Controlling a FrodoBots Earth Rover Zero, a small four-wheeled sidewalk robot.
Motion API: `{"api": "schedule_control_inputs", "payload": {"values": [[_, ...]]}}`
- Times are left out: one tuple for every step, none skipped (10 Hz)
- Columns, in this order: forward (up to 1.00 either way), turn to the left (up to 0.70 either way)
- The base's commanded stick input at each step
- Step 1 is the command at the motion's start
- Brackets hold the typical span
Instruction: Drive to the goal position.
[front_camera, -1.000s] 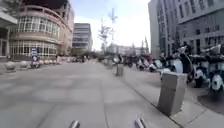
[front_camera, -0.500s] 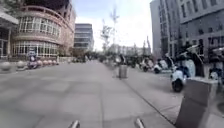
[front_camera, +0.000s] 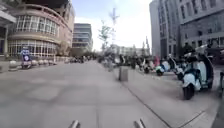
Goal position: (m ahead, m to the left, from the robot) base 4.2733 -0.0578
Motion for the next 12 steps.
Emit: {"api": "schedule_control_inputs", "payload": {"values": [[0.70, -0.14], [0.70, -0.14], [0.70, -0.14], [0.70, -0.14], [0.70, -0.14], [0.70, -0.14], [0.70, -0.14], [0.70, -0.14], [0.52, -0.18], [0.21, -0.09], [0.00, 0.00], [0.00, 0.00]]}}
